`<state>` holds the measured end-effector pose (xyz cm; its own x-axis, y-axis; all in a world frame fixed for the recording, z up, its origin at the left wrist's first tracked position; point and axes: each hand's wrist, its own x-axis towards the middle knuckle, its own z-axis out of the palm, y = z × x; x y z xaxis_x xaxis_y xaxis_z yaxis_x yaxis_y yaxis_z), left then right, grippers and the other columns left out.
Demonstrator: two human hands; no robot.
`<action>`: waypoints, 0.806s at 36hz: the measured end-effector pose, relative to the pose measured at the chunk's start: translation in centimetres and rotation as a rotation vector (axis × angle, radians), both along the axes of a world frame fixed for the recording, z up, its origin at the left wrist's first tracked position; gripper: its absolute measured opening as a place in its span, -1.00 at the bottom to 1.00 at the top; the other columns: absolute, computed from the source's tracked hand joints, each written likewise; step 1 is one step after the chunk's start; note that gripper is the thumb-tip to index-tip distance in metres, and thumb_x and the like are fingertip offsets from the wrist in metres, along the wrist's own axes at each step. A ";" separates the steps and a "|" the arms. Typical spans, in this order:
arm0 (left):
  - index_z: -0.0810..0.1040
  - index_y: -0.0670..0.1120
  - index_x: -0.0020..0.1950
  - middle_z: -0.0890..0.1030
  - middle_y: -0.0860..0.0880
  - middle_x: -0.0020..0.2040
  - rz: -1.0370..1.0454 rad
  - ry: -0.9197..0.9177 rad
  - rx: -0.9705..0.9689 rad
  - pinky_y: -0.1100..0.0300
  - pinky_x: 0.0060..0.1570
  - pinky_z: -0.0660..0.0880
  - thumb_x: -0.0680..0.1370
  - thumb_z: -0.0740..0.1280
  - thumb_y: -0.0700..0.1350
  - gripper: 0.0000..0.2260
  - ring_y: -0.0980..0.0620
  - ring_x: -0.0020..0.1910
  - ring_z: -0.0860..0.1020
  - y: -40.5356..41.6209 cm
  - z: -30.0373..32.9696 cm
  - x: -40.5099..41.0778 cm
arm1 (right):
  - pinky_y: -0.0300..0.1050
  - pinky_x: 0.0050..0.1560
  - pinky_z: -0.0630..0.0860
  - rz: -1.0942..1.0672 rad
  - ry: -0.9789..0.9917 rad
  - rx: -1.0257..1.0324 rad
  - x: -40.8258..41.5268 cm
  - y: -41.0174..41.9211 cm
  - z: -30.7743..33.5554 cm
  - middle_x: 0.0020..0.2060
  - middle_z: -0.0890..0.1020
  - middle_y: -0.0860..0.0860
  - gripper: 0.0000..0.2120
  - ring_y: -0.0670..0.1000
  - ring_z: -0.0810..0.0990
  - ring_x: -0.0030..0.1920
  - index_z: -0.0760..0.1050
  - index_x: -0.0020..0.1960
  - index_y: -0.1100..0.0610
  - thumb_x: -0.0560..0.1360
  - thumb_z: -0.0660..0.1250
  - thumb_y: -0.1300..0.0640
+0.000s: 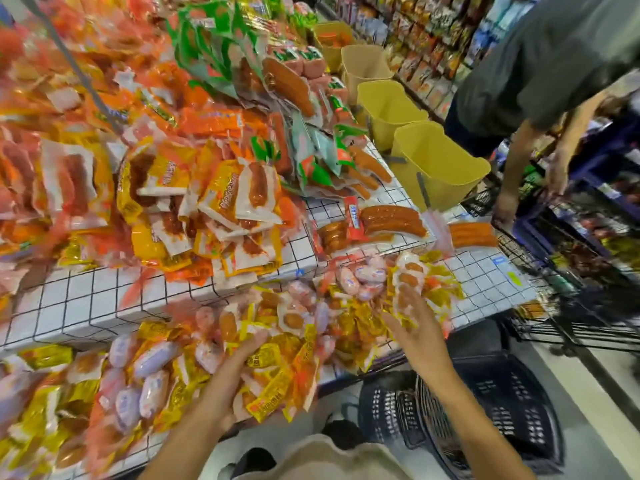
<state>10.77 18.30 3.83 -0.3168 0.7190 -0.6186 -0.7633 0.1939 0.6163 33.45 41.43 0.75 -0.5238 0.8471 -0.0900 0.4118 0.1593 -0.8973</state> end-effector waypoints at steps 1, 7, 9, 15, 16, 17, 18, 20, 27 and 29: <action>0.76 -0.05 -0.01 0.73 -0.23 -0.16 -0.014 0.005 -0.020 0.06 -0.38 0.63 0.28 0.55 0.10 -0.64 -0.16 -0.32 0.71 0.9 0.4 0.6 | -0.13 0.38 0.38 -0.040 -0.026 0.027 1.1 1.4 -0.5 0.46 0.38 -0.24 -0.40 -0.20 0.34 0.45 0.29 0.49 -0.27 0.50 0.41 -0.20; 0.78 0.00 -0.17 0.73 -0.12 -0.27 -0.059 0.031 -0.051 0.28 -0.57 0.51 0.35 0.46 0.04 -0.83 0.03 -0.55 0.61 5.8 2.0 3.6 | -0.47 0.28 0.31 -0.105 -0.141 0.156 3.5 8.5 -2.6 0.44 0.37 0.09 -0.17 -0.31 0.32 0.39 0.23 0.56 0.08 0.43 0.57 -0.02; 0.77 0.08 -0.25 0.72 -0.05 -0.32 -0.063 0.102 -0.095 0.31 -0.61 0.47 0.36 0.42 0.05 -0.86 0.08 -0.57 0.59 7.2 2.4 4.6 | -0.01 0.47 0.30 -0.082 -0.248 0.151 3.0 10.4 -3.3 0.47 0.37 0.13 -0.07 0.02 0.30 0.49 0.23 0.56 0.11 0.36 0.60 -0.13; 0.76 0.01 -0.30 0.58 -0.09 -0.55 -0.043 0.138 -0.128 0.32 -0.61 0.46 0.35 0.41 0.02 -0.84 0.08 -0.65 0.53 10.6 3.2 6.8 | 0.16 0.58 -0.12 0.004 -0.517 0.154 0.4 12.5 -5.9 0.63 0.07 0.14 0.25 0.19 -0.05 0.63 0.01 0.64 0.15 0.24 0.49 -0.47; 0.76 0.04 -0.33 0.55 -0.06 -0.58 -0.036 0.144 -0.133 0.32 -0.61 0.47 0.35 0.41 0.03 -0.85 0.09 -0.66 0.52 11.0 3.3 7.1 | 0.19 0.58 -0.13 -0.002 -0.537 0.179 0.0 12.5 -6.4 0.63 0.06 0.14 0.26 0.19 -0.08 0.63 0.04 0.64 0.16 0.23 0.46 -0.50; 0.75 0.07 -0.34 0.54 -0.04 -0.60 -0.029 0.148 -0.134 0.33 -0.61 0.47 0.35 0.40 0.04 -0.85 0.09 -0.67 0.51 11.4 3.6 7.4 | 0.20 0.59 -0.12 -0.010 -0.548 0.195 -0.3 12.4 -6.7 0.63 0.08 0.14 0.23 0.19 -0.10 0.63 0.08 0.62 0.17 0.23 0.46 -0.50; 0.76 0.07 -0.33 0.53 -0.04 -0.61 -0.026 0.140 -0.131 0.33 -0.61 0.46 0.35 0.40 0.04 -0.85 0.08 -0.68 0.51 11.7 3.7 7.6 | 0.20 0.60 -0.10 -0.023 -0.557 0.207 -0.6 12.2 -6.9 0.62 0.11 0.15 0.19 0.19 -0.10 0.63 0.14 0.60 0.21 0.25 0.48 -0.47; 0.77 0.00 -0.27 0.53 -0.05 -0.61 -0.012 0.095 -0.136 0.32 -0.63 0.45 0.37 0.40 0.02 -0.83 0.06 -0.67 0.52 12.2 3.7 7.9 | 0.18 0.58 -0.03 -0.072 -0.544 0.272 -1.1 11.6 -7.0 0.54 0.28 0.23 0.04 0.24 0.03 0.61 0.30 0.48 0.31 0.29 0.54 -0.35; 0.76 0.15 -0.20 0.57 -0.02 -0.56 -0.024 0.067 -0.138 0.29 -0.56 0.51 0.36 0.43 0.09 -0.88 0.09 -0.61 0.56 12.6 2.9 7.8 | 0.04 0.21 0.54 -0.136 -0.235 0.268 0.0 10.4 -6.2 0.18 0.57 0.01 -0.58 0.09 0.51 0.26 0.47 0.22 0.06 0.45 0.54 0.00; 0.76 0.14 -0.20 0.63 -0.06 -0.49 -0.038 0.061 -0.133 0.29 -0.55 0.52 0.36 0.44 0.09 -0.88 0.09 -0.60 0.57 12.6 2.6 7.7 | -0.04 0.09 0.58 -0.152 -0.116 0.200 0.6 10.7 -5.4 0.07 0.59 -0.09 -0.65 -0.03 0.59 0.10 0.47 0.20 0.00 0.49 0.52 0.04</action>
<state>18.47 30.93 6.43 -0.3305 0.6446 -0.6894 -0.7157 0.3050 0.6283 34.09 52.16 -4.70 -0.3856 0.9220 0.0350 0.5429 0.2574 -0.7994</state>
